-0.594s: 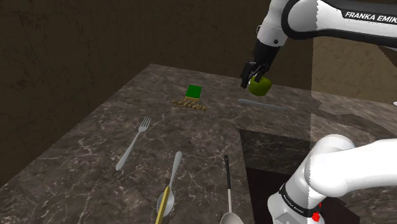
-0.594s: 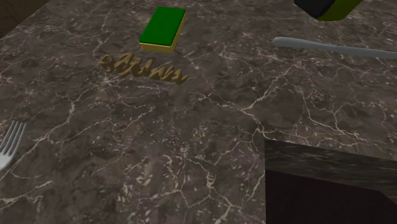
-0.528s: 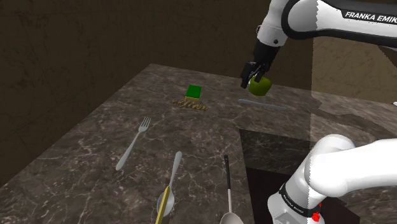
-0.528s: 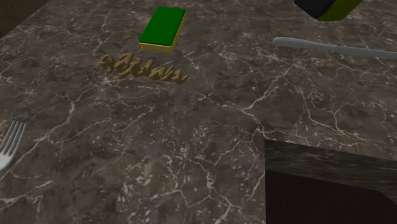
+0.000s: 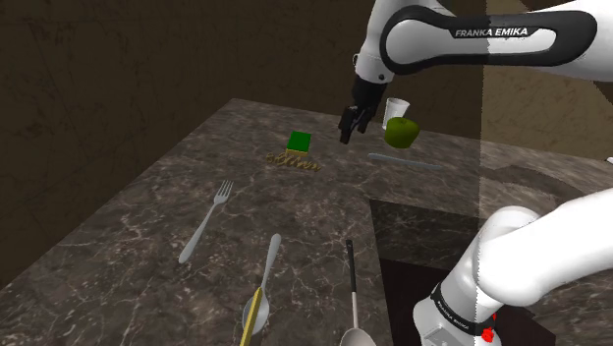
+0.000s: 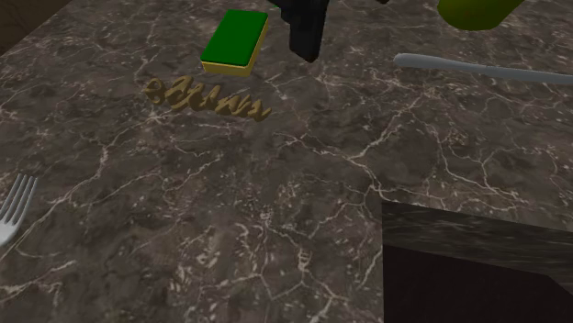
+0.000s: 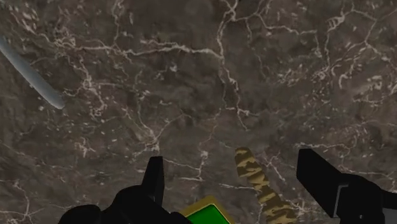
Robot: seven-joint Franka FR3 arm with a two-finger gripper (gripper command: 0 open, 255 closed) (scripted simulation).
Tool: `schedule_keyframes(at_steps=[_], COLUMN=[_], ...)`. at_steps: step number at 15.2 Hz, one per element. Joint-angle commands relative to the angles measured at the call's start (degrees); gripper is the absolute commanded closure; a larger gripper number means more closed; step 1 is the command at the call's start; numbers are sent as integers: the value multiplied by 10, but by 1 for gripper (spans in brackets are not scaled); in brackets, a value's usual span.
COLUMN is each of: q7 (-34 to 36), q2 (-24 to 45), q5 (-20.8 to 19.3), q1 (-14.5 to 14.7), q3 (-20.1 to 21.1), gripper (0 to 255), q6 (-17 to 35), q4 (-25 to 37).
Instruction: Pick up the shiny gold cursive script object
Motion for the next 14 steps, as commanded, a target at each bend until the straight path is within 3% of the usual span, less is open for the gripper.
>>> schedule_keyframes(at_steps=[1, 11, 14], q7=[-20, -108, -108], q2=[47, 255, 260], q5=[3, 20, 20], q1=[9, 48, 48], q3=[0, 19, 19], gripper=[0, 0, 0], q6=[18, 75, 98], q4=[24, 141, 124])
